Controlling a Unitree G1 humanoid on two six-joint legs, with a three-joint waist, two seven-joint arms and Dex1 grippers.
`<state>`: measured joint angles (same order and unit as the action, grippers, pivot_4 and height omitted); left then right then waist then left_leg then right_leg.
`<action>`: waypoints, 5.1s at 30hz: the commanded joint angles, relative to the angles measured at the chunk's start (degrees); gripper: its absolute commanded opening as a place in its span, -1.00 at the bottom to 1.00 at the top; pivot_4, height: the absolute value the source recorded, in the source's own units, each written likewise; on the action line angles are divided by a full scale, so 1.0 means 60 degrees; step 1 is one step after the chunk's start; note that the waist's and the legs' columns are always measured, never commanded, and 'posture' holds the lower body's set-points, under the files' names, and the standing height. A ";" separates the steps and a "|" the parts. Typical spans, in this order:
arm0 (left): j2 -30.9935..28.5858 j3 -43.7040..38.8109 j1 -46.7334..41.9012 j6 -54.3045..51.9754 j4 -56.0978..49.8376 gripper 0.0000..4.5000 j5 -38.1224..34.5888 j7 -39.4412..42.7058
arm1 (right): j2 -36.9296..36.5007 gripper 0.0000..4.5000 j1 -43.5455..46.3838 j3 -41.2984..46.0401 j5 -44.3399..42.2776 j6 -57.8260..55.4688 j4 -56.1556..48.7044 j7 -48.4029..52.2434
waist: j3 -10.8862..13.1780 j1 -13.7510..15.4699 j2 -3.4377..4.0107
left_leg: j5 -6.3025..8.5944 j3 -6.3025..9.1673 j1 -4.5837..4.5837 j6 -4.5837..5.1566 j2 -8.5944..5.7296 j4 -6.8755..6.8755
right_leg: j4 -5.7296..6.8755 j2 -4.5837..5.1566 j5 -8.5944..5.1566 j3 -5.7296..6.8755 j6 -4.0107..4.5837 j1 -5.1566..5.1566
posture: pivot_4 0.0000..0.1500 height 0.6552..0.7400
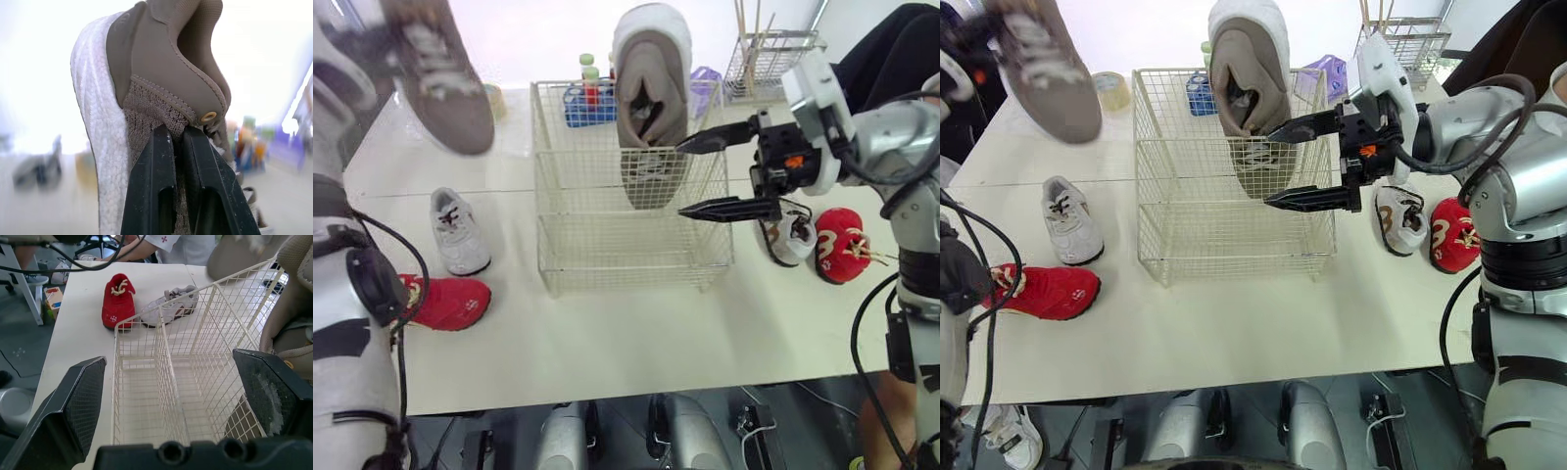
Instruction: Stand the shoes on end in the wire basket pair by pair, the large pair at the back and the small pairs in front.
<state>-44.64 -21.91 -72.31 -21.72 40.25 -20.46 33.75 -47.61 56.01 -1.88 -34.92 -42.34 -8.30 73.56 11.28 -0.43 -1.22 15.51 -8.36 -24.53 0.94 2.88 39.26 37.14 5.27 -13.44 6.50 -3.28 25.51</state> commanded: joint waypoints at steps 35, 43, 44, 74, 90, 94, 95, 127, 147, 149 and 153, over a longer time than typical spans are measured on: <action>0.4550 0.2840 0.3948 0.3369 -0.6785 -1.00 0.1446 -0.1984 | -0.1097 1.00 -0.0499 0.1913 -0.2171 -0.2174 -0.1451 -0.2158 | -0.0014 0.0209 0.0005 | -0.0005 0.0019 0.0027 0.0002 0.0005 0.0025 | 0.0013 -0.0012 0.0004 -0.0003 -0.0003 -0.0034 | 1.00 1.00; 0.4532 0.3083 0.5164 0.1974 -0.8160 -1.00 0.0973 -0.1757 | -0.1543 1.00 -0.1881 0.2792 -0.2873 -0.3148 -0.2460 -0.3050 | -0.0015 0.0217 0.0005 | 0.0028 0.0059 0.0010 0.0055 0.0004 0.0107 | 0.0015 0.0006 0.0005 0.0031 -0.0005 -0.0080 | 1.00 1.00; 0.4456 0.3102 0.5240 0.1780 -0.8295 -1.00 0.0901 -0.1655 | -0.1558 1.00 -0.2138 0.2906 -0.2923 -0.3228 -0.2629 -0.3226 | -0.0016 0.0211 0.0006 | 0.0029 0.0059 0.0011 0.0057 0.0003 0.0109 | 0.0014 0.0007 0.0007 0.0031 -0.0009 -0.0084 | 1.00 1.00; 0.2070 0.0476 0.6980 -0.4365 -1.2591 0.39 -0.3606 -0.1368 | -0.1298 1.00 -0.2317 0.2026 -0.2274 -0.1724 -0.1549 -0.3400 | -0.0018 0.0166 0.0014 | 0.0035 0.0065 0.0017 0.0065 0.0004 0.0116 | 0.0013 0.0010 0.0009 0.0022 -0.0014 -0.0090 | 1.00 1.00; 0.3551 0.2473 0.9333 -0.4298 -1.4877 0.99 -0.8616 -0.2656 | 0.1936 1.00 -0.7053 0.5122 0.2493 0.0177 -0.3581 -1.0582 | -0.0077 0.0495 0.0024 | 0.0033 0.0114 0.0025 0.0052 -0.0021 0.0118 | -0.0009 0.0024 0.0000 0.0055 -0.0026 -0.0143 | 1.00 1.00; 0.4192 0.3803 1.0177 -0.3836 -1.5093 0.99 -0.7314 -0.2875 | 0.3158 1.00 -0.8602 0.5348 0.2433 -0.0832 -0.5320 -1.1527 | -0.0143 0.0238 0.0225 | 0.0035 0.0067 0.0052 0.0055 -0.0030 0.0117 | -0.0002 0.0009 -0.0011 -0.0018 -0.0045 -0.0140 | 1.00 1.00; 0.4263 0.4129 1.0410 -0.3677 -1.5111 0.99 -0.6941 -0.2861 | 0.3459 1.00 -0.8827 0.5353 0.2368 -0.1074 -0.5620 -1.1731 | -0.0156 0.0165 0.0241 | 0.0036 0.0064 0.0065 0.0057 -0.0030 0.0114 | 0.0000 0.0007 -0.0013 -0.0022 -0.0048 -0.0143 | 1.00 1.00; 0.4235 0.5944 1.2445 -0.2385 -1.5655 0.99 -0.4296 -0.2996 | 0.4397 1.00 -0.7769 0.4400 0.2686 -0.1264 -0.3215 -1.1985 | -0.0174 0.0142 0.0264 | 0.0076 0.0089 0.0024 0.0124 -0.0010 0.0067 | -0.0032 -0.0028 -0.0026 -0.0021 -0.0008 -0.0091 | 1.00 1.00; 0.3944 0.5990 1.1902 -0.2665 -1.5211 0.99 -0.4562 -0.3140 | 0.4985 1.00 -0.6821 0.4073 0.3159 -0.0477 -0.0953 -1.2482 | -0.0173 0.0145 0.0265 | 0.0076 0.0088 0.0022 0.0123 -0.0013 0.0065 | -0.0034 -0.0029 -0.0028 -0.0021 -0.0005 -0.0088 | 1.00 1.00; 0.3965 0.6007 1.1880 -0.2628 -1.5165 0.99 -0.4465 -0.3146 | 0.4878 1.00 -0.6682 0.3950 0.3455 -0.0454 -0.0444 -1.2681 | -0.0173 0.0133 0.0265 | 0.0075 0.0087 0.0022 0.0123 -0.0013 0.0065 | -0.0033 -0.0029 -0.0028 -0.0021 -0.0005 -0.0088 | 1.00 1.00; 0.4064 0.6052 1.1902 -0.2570 -1.5116 1.00 -0.4271 -0.3174 | 0.4792 0.64 -0.6512 0.3937 0.3587 -0.0113 0.0092 -1.2586 | -0.0173 0.0132 0.0266 | 0.0075 0.0086 0.0022 0.0123 -0.0013 0.0064 | -0.0033 -0.0029 -0.0025 -0.0021 -0.0010 -0.0087 | 1.00 1.00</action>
<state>-20.68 13.98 -0.65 -38.23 -49.56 -46.65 14.61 -17.86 16.03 21.42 -14.07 -44.99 -6.91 -2.14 10.24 0.36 0.38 15.96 -7.84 -24.40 1.68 2.81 39.65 36.94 5.09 -13.59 6.37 -3.36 25.00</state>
